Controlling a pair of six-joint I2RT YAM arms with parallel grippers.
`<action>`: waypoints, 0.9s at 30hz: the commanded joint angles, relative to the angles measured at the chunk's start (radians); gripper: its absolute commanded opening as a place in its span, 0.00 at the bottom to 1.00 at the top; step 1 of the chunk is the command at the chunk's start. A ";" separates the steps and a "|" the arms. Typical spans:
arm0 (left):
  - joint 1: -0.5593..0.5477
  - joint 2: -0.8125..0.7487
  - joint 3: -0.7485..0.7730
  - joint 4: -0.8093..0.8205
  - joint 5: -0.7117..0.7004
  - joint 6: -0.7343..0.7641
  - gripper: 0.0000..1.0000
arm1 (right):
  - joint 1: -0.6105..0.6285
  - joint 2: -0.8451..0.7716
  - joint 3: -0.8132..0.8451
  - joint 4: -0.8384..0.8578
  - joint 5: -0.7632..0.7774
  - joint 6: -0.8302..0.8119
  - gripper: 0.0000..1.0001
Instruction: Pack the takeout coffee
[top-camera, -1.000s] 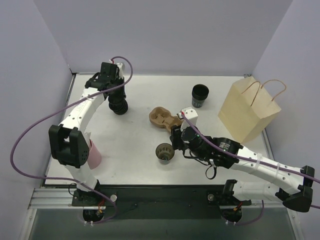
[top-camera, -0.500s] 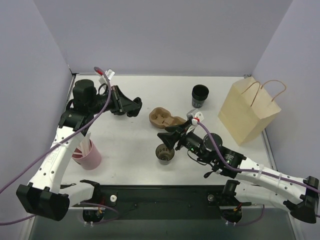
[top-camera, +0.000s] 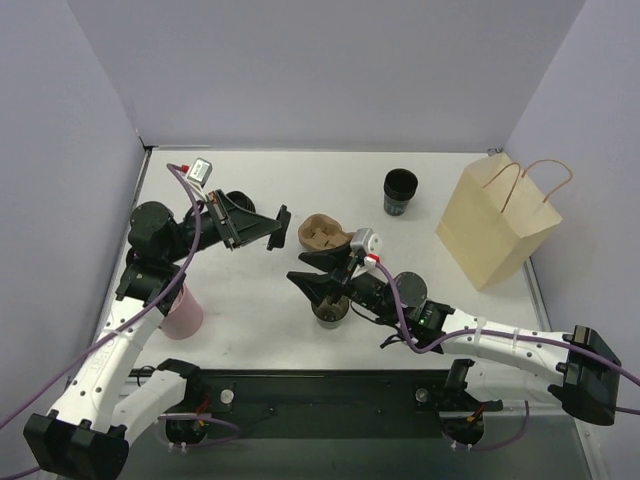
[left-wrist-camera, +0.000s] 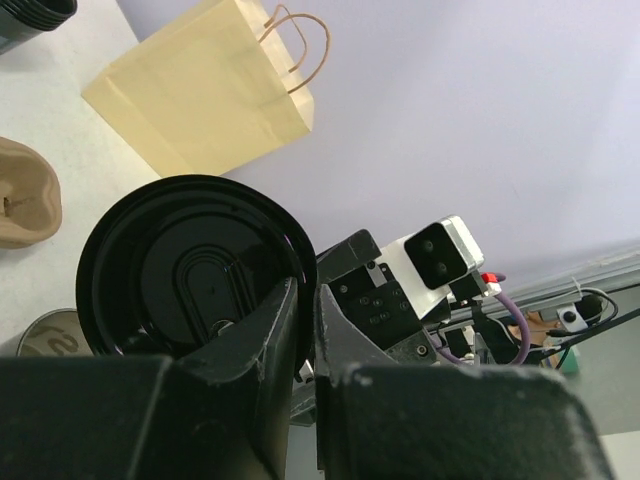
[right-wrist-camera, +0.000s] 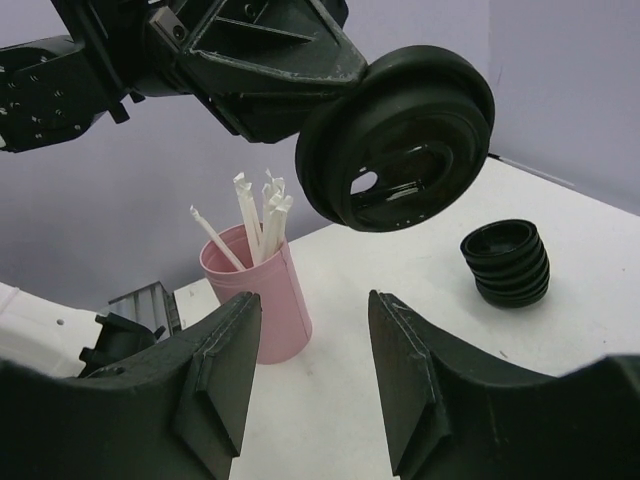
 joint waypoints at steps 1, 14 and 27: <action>-0.007 -0.023 -0.015 0.144 -0.004 -0.080 0.19 | 0.018 0.017 0.066 0.172 -0.025 -0.081 0.47; -0.016 -0.070 -0.075 0.192 -0.023 -0.131 0.19 | 0.035 0.096 0.127 0.198 0.043 -0.164 0.46; -0.021 -0.084 -0.112 0.219 -0.037 -0.151 0.19 | 0.057 0.148 0.160 0.235 0.032 -0.207 0.37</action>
